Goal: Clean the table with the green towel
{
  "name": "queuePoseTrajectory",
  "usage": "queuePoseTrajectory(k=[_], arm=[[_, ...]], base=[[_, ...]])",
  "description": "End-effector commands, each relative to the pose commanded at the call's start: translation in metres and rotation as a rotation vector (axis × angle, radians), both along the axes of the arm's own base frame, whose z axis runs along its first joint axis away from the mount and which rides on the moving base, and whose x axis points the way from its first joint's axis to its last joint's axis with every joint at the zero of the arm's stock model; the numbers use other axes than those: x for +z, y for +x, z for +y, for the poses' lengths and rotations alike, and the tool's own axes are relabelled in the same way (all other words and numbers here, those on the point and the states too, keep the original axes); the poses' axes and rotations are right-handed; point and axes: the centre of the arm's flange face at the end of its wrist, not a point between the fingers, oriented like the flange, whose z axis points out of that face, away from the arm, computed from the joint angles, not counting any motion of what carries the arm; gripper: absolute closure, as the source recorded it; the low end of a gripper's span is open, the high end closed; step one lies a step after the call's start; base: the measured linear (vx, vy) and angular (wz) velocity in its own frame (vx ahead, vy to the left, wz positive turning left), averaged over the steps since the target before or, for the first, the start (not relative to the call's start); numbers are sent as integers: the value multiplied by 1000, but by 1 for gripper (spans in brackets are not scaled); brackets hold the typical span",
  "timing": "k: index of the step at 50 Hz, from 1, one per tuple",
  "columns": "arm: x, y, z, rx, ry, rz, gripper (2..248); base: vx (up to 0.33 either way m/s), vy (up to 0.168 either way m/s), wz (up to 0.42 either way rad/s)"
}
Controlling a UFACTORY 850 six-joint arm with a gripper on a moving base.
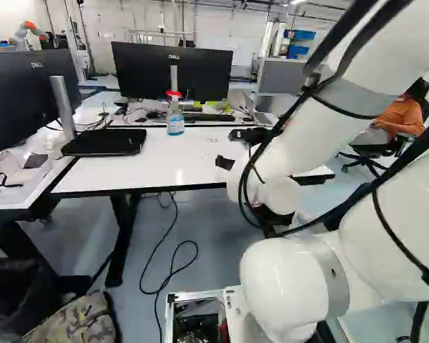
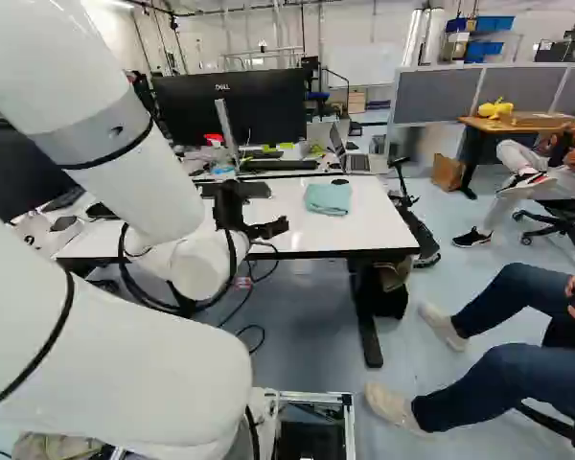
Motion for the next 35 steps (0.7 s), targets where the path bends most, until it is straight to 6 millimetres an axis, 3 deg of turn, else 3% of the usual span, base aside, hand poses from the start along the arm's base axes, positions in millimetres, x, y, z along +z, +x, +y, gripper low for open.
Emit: queuePoseTrajectory(k=[35], arm=[[5, 49, -26, -81, 1, 17, 3]], base=[[1, 0, 0]])
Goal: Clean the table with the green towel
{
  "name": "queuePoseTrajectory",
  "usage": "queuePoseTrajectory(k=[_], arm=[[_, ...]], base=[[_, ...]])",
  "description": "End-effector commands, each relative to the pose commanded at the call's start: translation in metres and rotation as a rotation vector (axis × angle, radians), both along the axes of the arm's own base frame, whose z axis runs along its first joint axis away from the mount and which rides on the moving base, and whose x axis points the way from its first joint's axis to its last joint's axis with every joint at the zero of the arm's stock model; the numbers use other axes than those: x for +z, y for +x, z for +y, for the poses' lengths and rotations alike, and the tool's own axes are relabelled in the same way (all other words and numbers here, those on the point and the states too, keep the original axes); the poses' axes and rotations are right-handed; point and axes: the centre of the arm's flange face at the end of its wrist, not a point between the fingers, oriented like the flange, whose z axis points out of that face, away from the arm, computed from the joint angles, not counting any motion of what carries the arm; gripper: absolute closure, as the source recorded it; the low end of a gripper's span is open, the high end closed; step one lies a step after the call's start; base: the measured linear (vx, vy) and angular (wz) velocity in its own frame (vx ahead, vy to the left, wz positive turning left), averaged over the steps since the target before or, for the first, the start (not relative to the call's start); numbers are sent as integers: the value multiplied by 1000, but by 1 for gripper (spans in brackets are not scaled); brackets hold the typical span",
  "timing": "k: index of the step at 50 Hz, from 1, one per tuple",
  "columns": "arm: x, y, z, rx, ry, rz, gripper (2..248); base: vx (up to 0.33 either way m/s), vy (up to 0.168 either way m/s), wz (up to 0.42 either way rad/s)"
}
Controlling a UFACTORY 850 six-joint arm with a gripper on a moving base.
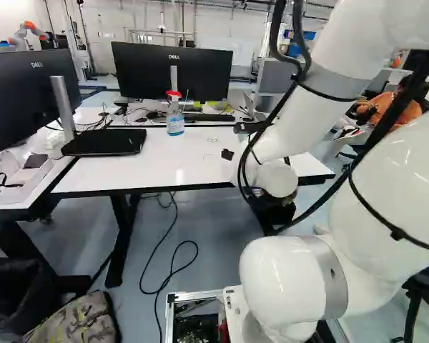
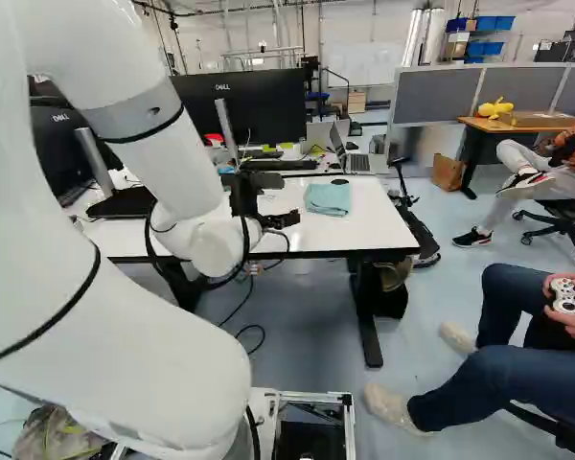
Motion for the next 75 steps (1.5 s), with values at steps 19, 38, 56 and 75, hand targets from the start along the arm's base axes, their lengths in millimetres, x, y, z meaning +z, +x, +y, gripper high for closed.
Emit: queuePoseTrajectory(k=[19, 38, 56, 75], arm=[[5, 28, -20, -50, -1, -5, 3], [23, 57, -42, -97, -7, -51, 3], [38, 83, -64, -138, -10, -66, 3], [33, 110, -90, -182, -3, -19, 3]], base=[[0, 0, 0], [0, 0, 0], [0, 0, 0], [0, 0, 0]])
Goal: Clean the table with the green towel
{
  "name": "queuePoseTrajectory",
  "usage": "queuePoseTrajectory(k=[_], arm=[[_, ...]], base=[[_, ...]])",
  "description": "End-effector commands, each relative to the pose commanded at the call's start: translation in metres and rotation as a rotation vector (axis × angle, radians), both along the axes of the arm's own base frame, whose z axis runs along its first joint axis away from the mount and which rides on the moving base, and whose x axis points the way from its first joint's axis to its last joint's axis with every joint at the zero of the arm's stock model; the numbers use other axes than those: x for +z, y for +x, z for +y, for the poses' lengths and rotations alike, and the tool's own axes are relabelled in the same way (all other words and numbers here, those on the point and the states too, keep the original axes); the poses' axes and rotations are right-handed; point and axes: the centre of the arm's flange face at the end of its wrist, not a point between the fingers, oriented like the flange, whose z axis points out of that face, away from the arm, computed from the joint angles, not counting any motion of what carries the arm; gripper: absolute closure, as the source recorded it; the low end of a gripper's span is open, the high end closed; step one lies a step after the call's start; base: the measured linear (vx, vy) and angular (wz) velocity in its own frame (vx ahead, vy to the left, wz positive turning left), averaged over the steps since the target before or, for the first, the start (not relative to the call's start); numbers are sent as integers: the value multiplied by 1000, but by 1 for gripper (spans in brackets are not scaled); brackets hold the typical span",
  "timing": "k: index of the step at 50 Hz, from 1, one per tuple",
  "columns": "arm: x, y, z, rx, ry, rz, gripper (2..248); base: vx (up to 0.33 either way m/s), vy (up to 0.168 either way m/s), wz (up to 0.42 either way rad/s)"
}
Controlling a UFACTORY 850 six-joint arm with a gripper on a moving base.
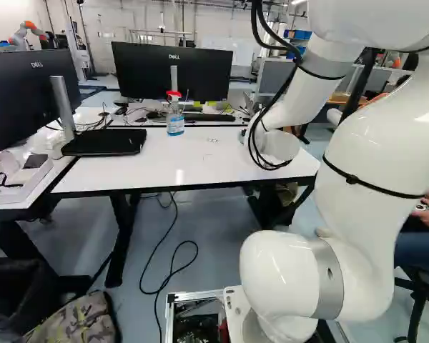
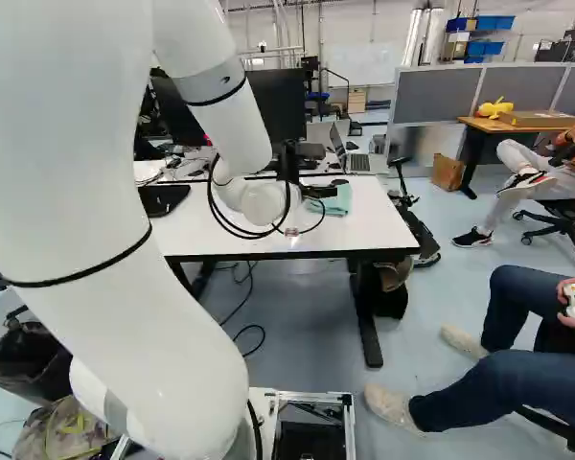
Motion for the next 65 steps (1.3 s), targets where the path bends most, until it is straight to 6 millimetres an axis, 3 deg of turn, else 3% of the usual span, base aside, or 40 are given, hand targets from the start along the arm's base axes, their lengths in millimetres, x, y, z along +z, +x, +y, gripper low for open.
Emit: queuePoseTrajectory(k=[21, 36, 65], arm=[[6, 30, -28, -40, 7, 25, 3], [0, 55, -45, -58, 22, 72, 3], [-15, 107, -61, -55, 50, 167, 3]], base=[[0, 0, 0], [0, 0, 0], [0, 0, 0]])
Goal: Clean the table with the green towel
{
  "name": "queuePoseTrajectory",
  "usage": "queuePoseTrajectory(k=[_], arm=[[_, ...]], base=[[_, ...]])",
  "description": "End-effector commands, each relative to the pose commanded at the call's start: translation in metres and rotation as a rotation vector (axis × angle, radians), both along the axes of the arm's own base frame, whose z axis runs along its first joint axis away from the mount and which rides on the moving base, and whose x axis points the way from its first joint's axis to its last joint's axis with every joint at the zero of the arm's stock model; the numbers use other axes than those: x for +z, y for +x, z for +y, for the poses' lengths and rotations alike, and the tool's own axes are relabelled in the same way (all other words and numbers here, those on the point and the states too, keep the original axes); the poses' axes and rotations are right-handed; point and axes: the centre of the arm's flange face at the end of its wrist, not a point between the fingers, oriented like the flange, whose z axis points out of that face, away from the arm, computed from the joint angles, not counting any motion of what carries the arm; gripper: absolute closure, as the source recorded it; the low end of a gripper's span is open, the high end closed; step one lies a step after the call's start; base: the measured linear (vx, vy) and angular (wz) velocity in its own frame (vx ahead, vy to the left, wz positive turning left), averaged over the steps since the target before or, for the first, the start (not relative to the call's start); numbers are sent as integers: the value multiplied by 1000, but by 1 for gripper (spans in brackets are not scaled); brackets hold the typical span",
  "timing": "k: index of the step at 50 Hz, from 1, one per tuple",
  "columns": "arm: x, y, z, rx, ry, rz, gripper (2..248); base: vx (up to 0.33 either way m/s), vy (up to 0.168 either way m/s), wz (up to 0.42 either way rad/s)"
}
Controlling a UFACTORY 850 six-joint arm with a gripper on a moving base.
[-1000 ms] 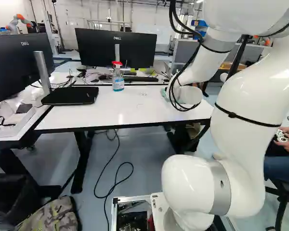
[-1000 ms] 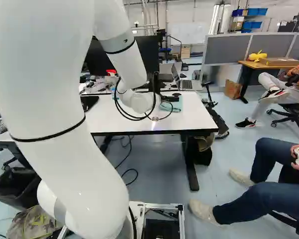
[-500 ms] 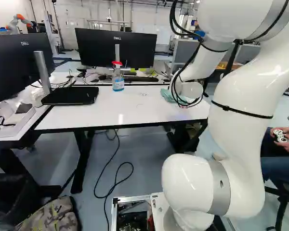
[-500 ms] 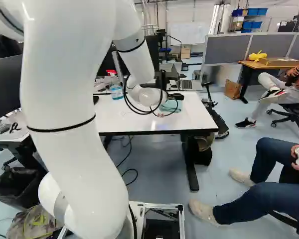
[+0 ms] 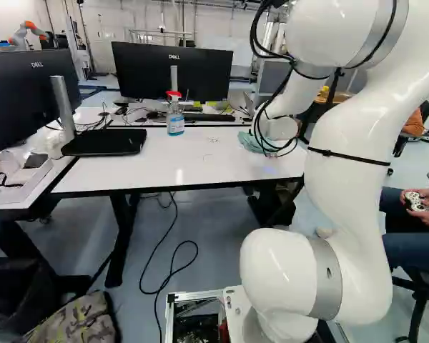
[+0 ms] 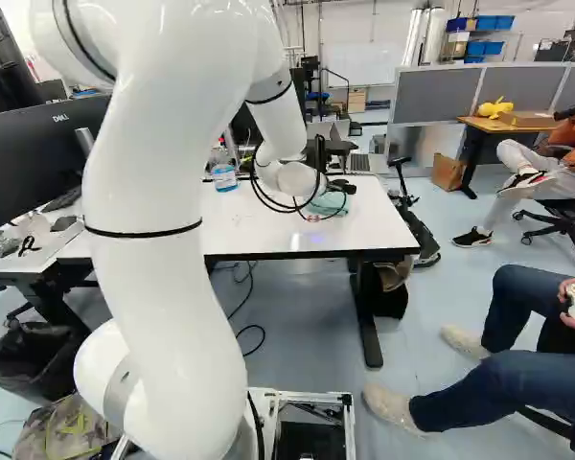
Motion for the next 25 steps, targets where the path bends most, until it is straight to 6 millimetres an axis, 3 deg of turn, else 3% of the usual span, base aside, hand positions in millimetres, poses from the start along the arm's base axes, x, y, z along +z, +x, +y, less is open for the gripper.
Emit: queuePoseTrajectory(k=[25], arm=[[-14, 43, -6, 13, 28, 87, 3]], base=[[0, 0, 0]])
